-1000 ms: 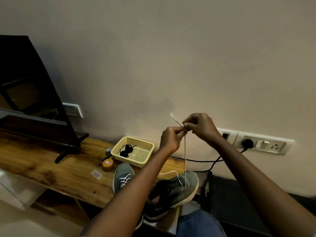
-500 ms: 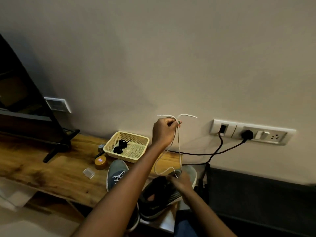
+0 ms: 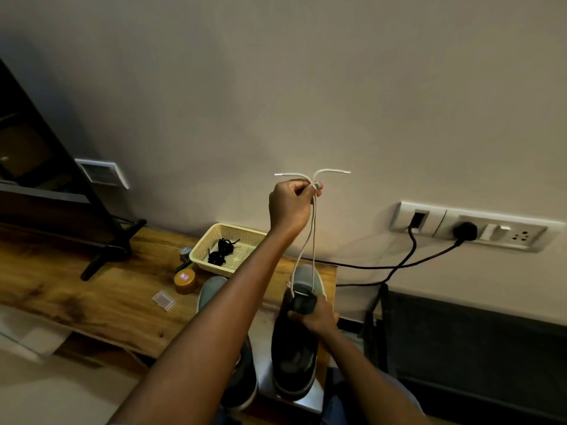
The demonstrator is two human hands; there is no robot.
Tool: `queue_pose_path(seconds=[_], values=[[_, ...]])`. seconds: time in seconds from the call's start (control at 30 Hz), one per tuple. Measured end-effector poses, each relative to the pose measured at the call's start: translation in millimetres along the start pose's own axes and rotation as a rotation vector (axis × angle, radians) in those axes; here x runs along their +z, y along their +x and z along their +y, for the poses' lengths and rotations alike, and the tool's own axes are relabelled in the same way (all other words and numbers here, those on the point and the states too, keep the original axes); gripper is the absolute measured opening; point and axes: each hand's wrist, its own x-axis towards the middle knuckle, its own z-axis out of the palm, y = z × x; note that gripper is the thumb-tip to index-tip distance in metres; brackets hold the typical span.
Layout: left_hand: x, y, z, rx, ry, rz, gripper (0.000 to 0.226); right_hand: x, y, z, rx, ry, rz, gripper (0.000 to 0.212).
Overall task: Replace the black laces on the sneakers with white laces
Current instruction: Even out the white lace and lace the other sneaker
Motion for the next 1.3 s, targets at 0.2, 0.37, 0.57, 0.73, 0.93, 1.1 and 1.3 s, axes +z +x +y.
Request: queue_pose_path(seconds=[0.2, 0.37, 0.57, 0.73, 0.93, 1.1, 1.3], values=[[-8, 10, 0, -0.032, -0.024, 0.038, 0.011, -24, -83, -57, -0.039, -0.121, -0.066, 0.075], [-10, 15, -2, -0.057, -0.02, 0.037, 0.012, -13, -82, -55, -0.024, -0.226, -0.106, 0.079], [-12, 22, 13, -0.03, -0.093, 0.078, 0.01, -18, -82, -55, 0.07, -0.288, -0.169, 0.07], [-16, 29, 20, -0.001, -0.083, 0.061, 0.011, -14, -80, -53, 0.05, -0.276, -0.159, 0.071], [-24, 25, 18, 0.027, -0.111, -0.039, 0.012, -23, -74, -57, 0.035, -0.31, -0.2, 0.072], [-33, 19, 33, 0.076, -0.081, -0.12, 0.022, -75, -81, -104, -0.253, 0.017, -0.016, 0.02], [-39, 12, 43, 0.076, -0.078, -0.158, 0.022, -163, -132, -209, -0.622, 0.624, 0.314, 0.019]])
